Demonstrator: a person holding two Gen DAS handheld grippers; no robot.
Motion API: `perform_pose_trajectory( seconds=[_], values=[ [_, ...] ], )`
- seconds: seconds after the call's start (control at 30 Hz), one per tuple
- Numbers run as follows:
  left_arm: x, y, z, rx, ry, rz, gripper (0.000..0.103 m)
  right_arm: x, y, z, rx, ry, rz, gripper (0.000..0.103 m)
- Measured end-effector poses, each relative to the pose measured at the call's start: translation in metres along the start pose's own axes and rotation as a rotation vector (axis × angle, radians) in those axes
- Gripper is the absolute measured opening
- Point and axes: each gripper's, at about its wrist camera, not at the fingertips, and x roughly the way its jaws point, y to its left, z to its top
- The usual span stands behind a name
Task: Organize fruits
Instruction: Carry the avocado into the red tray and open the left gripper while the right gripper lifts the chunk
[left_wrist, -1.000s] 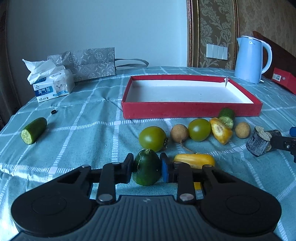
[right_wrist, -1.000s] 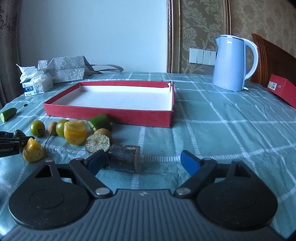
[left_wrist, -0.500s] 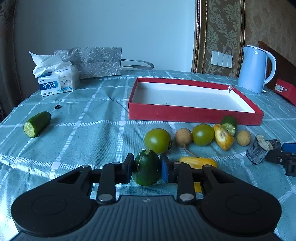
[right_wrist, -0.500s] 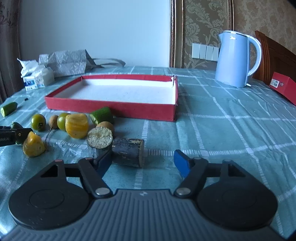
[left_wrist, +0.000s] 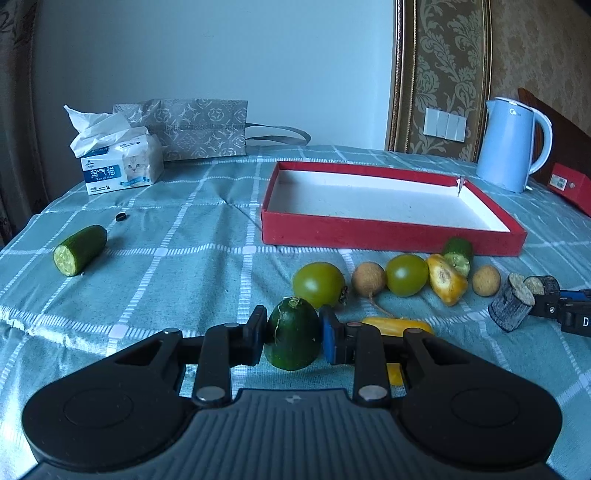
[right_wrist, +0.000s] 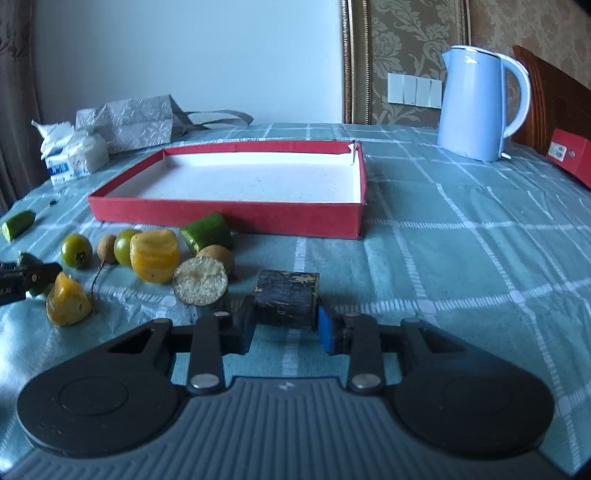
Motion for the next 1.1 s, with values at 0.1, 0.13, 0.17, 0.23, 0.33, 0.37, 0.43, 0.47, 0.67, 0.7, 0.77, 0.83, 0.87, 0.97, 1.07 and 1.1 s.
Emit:
perform_pose_trajectory(
  seconds=[0.1,0.13,0.17,0.23,0.33,0.37,0.43,0.47,0.67,0.7,0.77,0.83,0.87,0.97,1.07,1.1],
  values=[
    [-0.001,-0.001,0.007,-0.008,-0.002,-0.006,0.029,0.001,-0.003,0.004,0.028,-0.02,-0.005,0.032],
    [-0.001,-0.002,0.011,-0.008,-0.003,-0.008,0.029,0.002,-0.004,0.006,0.035,-0.029,-0.008,0.032],
    [-0.001,-0.003,0.016,-0.005,-0.006,-0.009,0.029,0.003,-0.005,0.009,0.04,-0.037,-0.011,0.032],
    [-0.001,-0.008,0.026,0.007,-0.021,-0.01,0.029,0.006,-0.006,0.015,0.054,-0.053,-0.019,0.032],
    [0.003,-0.019,0.04,0.033,-0.042,-0.009,0.029,0.013,-0.007,0.02,0.068,-0.069,-0.036,0.032],
    [0.005,-0.023,0.045,0.041,-0.045,-0.01,0.029,0.016,-0.008,0.021,0.07,-0.07,-0.038,0.032],
    [0.013,-0.032,0.056,0.053,-0.047,-0.02,0.029,0.019,-0.008,0.024,0.075,-0.077,-0.041,0.032],
    [0.018,-0.036,0.062,0.058,-0.044,-0.025,0.029,0.021,-0.008,0.026,0.076,-0.081,-0.042,0.032],
    [0.057,-0.058,0.095,0.083,-0.022,-0.023,0.029,0.027,-0.007,0.031,0.066,-0.115,-0.069,0.032],
    [0.064,-0.06,0.099,0.086,-0.017,-0.022,0.029,0.028,-0.007,0.031,0.069,-0.114,-0.07,0.032],
    [0.079,-0.065,0.106,0.088,-0.001,-0.011,0.029,0.031,-0.01,0.03,0.078,-0.102,-0.066,0.032],
    [0.095,-0.068,0.111,0.089,0.027,-0.005,0.029,0.033,-0.011,0.03,0.085,-0.096,-0.061,0.032],
    [0.104,-0.07,0.113,0.089,0.045,0.0,0.029,0.032,-0.011,0.03,0.086,-0.099,-0.059,0.032],
    [0.13,-0.071,0.117,0.076,0.11,0.009,0.029,0.032,-0.012,0.029,0.091,-0.1,-0.054,0.032],
    [0.148,-0.07,0.117,0.07,0.149,0.022,0.029,0.033,-0.015,0.029,0.103,-0.094,-0.045,0.032],
    [0.152,-0.07,0.117,0.072,0.155,0.029,0.029,0.033,-0.015,0.029,0.105,-0.094,-0.043,0.032]
  ],
)
